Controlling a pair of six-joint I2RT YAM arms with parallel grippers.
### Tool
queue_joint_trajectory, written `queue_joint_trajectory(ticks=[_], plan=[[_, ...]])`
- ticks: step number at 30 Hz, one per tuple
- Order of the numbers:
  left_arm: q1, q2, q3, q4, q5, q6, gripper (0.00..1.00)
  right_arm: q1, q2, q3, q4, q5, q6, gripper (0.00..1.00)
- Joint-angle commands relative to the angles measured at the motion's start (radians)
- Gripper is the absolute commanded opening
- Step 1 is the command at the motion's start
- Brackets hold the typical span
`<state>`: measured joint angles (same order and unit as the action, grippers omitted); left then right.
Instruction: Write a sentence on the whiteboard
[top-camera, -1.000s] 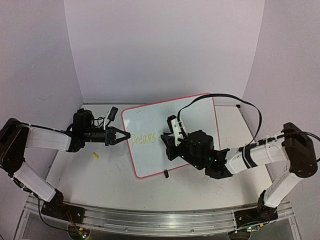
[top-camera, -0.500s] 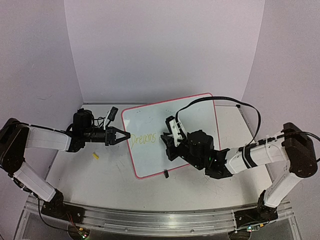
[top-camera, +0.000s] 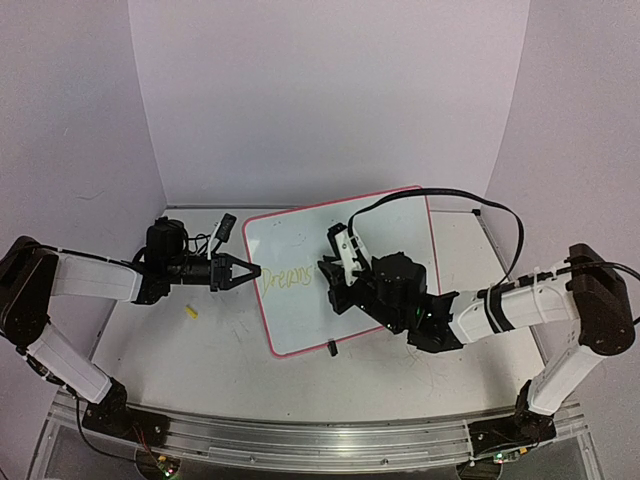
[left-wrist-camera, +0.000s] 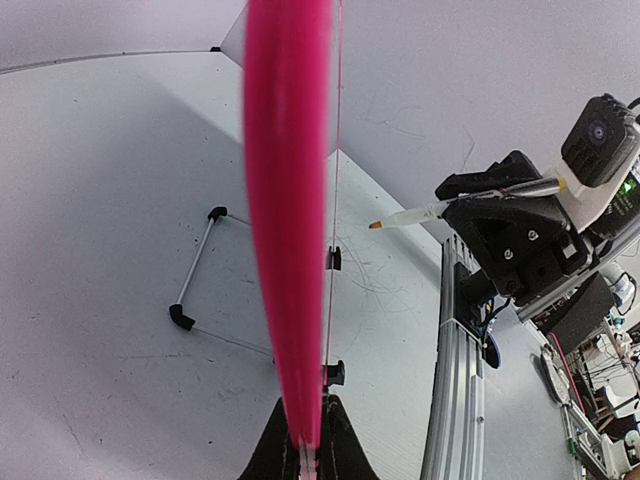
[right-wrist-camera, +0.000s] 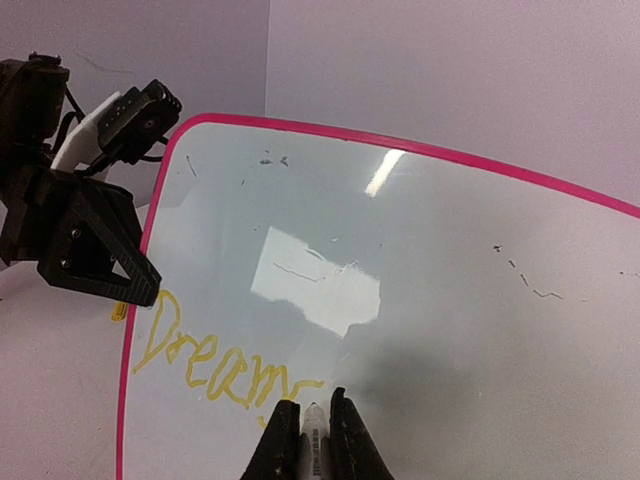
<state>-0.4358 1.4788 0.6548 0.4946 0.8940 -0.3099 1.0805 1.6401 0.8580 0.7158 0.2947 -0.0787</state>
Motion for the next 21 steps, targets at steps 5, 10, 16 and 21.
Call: queue_joint_trajectory(ticks=[5,10,16,21], plan=[[-0.023,-0.011,0.035,-0.03,-0.029,0.066,0.0,-0.005,0.003,0.013,0.021,0.017,0.001,0.0],[-0.023,-0.005,0.035,-0.03,-0.03,0.066,0.0,-0.007,0.0,0.006,0.022,0.025,0.004,0.0],[-0.023,-0.004,0.034,-0.032,-0.033,0.068,0.0,-0.011,0.002,0.005,0.024,0.03,0.006,0.0],[-0.023,-0.005,0.031,-0.031,-0.035,0.069,0.0,-0.019,0.002,0.006,0.024,0.041,0.011,0.0]])
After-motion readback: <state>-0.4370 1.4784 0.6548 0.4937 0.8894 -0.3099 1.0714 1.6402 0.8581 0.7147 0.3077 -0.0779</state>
